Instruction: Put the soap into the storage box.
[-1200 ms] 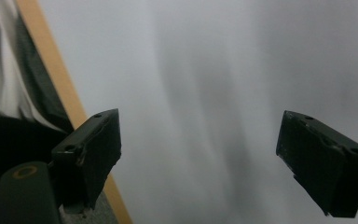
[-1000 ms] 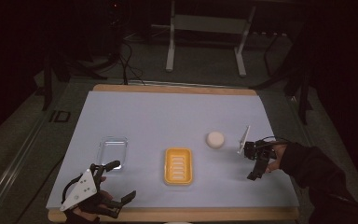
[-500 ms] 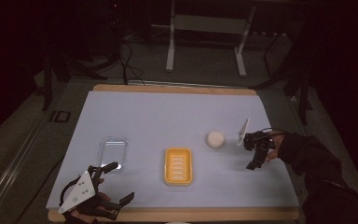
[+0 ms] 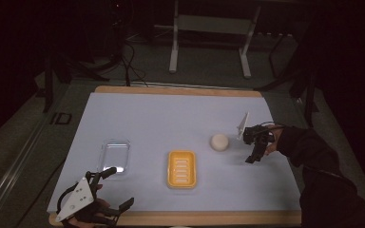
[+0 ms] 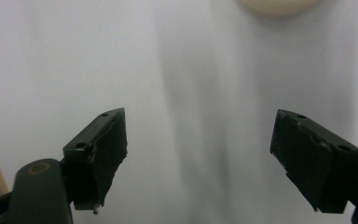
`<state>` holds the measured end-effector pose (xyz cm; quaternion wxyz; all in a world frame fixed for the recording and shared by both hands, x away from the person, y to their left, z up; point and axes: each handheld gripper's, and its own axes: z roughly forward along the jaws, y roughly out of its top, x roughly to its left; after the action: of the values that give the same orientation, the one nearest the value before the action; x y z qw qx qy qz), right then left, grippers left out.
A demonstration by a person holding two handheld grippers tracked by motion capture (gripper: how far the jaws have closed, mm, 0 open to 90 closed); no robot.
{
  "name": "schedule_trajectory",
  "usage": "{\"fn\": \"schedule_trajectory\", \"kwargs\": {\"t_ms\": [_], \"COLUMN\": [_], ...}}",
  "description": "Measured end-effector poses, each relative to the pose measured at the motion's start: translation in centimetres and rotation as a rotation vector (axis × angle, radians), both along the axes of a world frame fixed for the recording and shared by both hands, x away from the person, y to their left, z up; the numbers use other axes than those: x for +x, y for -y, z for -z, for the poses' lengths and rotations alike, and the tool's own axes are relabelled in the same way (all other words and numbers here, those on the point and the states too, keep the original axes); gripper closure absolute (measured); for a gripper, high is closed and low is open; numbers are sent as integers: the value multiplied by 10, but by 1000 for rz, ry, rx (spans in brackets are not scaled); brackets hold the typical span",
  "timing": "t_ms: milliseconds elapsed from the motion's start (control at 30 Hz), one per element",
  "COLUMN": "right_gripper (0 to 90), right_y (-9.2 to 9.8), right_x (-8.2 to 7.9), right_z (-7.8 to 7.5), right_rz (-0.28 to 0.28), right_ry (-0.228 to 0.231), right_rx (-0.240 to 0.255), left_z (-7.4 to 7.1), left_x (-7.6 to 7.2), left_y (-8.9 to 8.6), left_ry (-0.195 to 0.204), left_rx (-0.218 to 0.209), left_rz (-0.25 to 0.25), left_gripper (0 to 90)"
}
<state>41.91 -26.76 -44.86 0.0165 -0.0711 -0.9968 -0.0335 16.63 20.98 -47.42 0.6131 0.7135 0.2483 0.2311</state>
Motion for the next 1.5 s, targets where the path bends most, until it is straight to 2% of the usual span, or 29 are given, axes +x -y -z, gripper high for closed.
{"fn": "schedule_trajectory", "kwargs": {"t_ms": [133, 367, 433, 567, 700, 833, 1233, 1500], "right_gripper": [185, 186, 187, 187, 187, 187, 186, 186], "right_y": [-2, -6, -8, -12, -17, -22, -43, -53], "right_x": [6, 17, 19, 23, 29, 34, 45, 46], "right_z": [0, 6, 7, 8, 11, 14, 22, 32], "right_rz": [-20, -16, -21, -18, -14, -13, -17, -35], "right_ry": [13, 25, 23, 29, 39, 45, 65, 55], "right_rx": [37, 62, 77, 100, 119, 130, 141, 149], "left_z": [0, 1, 0, -1, 0, 1, 1, 2], "left_x": [-1, -3, -4, -3, -3, -3, -3, -2], "left_y": [-1, -2, -3, -6, -3, -1, -1, -1], "left_ry": [-2, -4, 1, 4, 0, 1, -1, -2], "left_rx": [5, 5, 20, 4, 12, 27, 25, 29], "left_rz": [-4, -9, -9, -20, -7, 2, 9, 14], "left_gripper": [1, 1, 0, 0, 1, 1, 1, 1]}}
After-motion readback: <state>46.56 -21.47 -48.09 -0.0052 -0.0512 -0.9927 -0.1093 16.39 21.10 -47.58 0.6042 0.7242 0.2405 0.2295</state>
